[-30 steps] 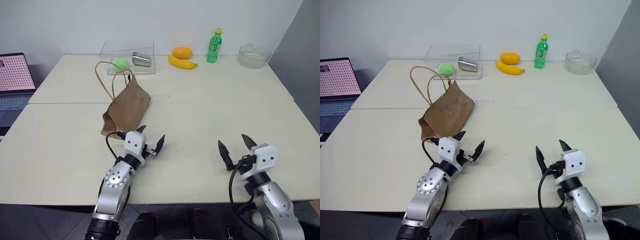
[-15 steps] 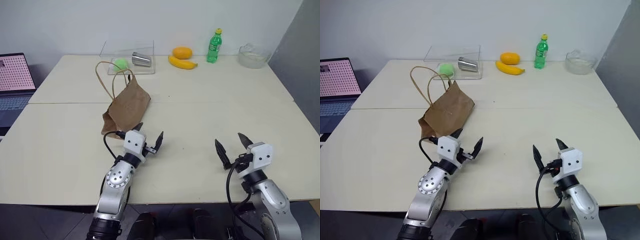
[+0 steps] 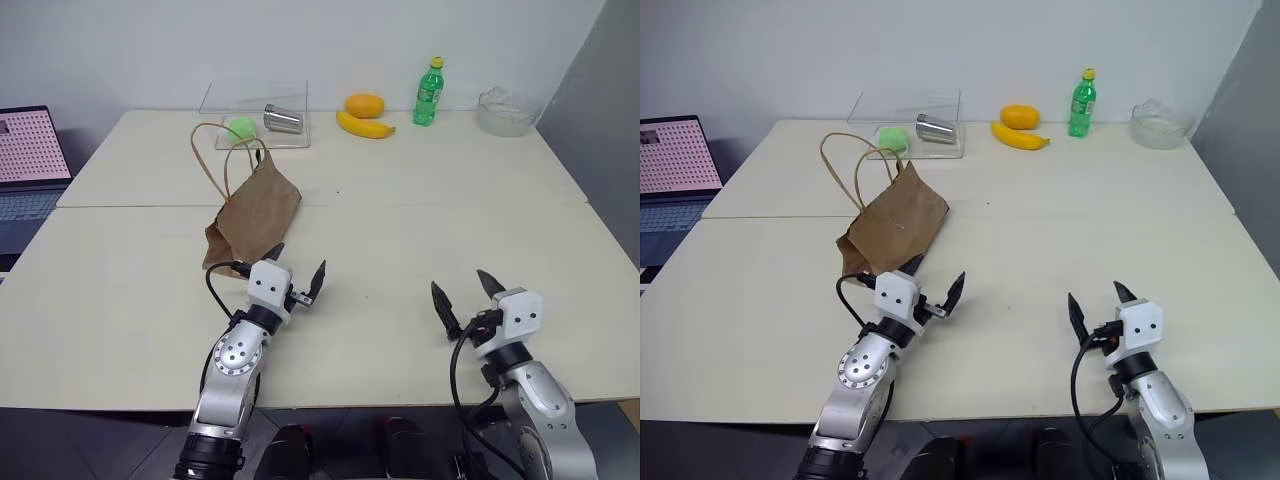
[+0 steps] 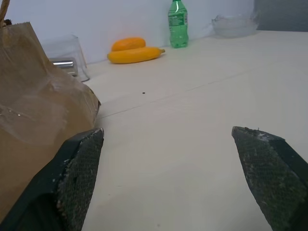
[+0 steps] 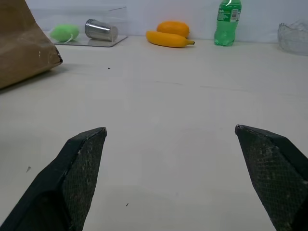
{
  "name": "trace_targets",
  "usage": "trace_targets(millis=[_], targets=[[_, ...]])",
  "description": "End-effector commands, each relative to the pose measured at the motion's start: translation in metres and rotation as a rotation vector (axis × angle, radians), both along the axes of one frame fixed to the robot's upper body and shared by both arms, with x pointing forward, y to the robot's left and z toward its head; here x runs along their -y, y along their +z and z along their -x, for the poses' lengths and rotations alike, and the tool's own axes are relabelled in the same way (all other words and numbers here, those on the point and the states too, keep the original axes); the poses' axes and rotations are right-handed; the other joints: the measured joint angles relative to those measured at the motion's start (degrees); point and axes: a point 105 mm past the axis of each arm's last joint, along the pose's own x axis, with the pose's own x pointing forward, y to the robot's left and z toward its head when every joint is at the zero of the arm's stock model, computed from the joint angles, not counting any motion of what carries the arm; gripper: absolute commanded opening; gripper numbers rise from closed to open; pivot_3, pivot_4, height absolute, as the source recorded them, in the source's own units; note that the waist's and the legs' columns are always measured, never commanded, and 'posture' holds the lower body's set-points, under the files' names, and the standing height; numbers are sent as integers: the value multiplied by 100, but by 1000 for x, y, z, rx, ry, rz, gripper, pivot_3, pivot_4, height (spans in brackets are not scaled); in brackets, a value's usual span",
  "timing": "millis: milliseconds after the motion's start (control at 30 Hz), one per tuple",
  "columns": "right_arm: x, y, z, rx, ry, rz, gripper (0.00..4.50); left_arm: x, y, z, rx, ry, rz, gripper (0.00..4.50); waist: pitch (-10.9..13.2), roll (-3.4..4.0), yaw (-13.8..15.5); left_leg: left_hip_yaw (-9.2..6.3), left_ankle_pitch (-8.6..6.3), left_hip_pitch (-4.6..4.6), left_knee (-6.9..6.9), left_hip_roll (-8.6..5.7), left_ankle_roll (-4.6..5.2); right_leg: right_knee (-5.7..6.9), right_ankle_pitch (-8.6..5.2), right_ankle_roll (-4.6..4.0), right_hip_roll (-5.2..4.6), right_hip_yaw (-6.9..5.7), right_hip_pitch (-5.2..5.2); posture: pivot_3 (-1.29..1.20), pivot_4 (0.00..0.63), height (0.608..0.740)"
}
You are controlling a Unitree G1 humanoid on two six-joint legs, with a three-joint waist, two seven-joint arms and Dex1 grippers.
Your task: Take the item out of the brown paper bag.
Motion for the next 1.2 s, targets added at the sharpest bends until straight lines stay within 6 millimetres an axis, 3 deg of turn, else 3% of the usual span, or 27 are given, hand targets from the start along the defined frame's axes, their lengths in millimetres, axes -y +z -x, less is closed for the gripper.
trace_targets(millis=[33,167,267,467,767,967,1100,1200], targets=[[-13,27,2,72,102,-3,4500,-16,27,5,71,22,36,4481,1,0,-7,-1,0,0,0,0,0,0,0,0,0,-1,0,0,150,740],[-36,47,5,89,262,-4,4500,-39,58,20,101,-18,114,4481,3,0,-21,-1,0,-2,-2,5,0,2,-1,-1,4,-1,-4,0,150,740],[-55,67,5,106,398,-13,4500,-65,80,33,141,86,89,4481,4,-1,-18,-3,0,-2,-2,8,0,1,-1,-1,5,-2,-4,0,150,740],[-81,95,3,112,615,-2,4500,-86,105,47,111,81,102,4481,8,-10,8,-6,0,-4,0,4,0,-4,0,-2,3,-5,-1,0,150,740],[-104,108,18,80,952,95,4500,-111,123,24,-170,-3,154,4481,17,-24,-1,-9,-1,-8,-1,4,1,-6,0,-3,6,-11,-5,0,150,740],[-108,114,23,83,1047,176,4500,-122,134,-5,-289,-15,86,4481,20,-27,-13,-6,-1,-7,-2,6,1,-5,0,-3,8,-11,-7,0,150,740],[-107,118,23,90,1068,218,4500,-122,139,-27,-341,-6,24,4481,21,-29,-8,-6,-1,-10,-4,5,1,-7,0,-3,8,-11,-10,0,150,740],[-108,122,24,97,1070,229,4500,-110,139,-39,-370,-55,-16,4481,22,-31,-12,-5,-2,-13,-5,4,0,-11,14,-26,6,-9,-13,0,150,740]])
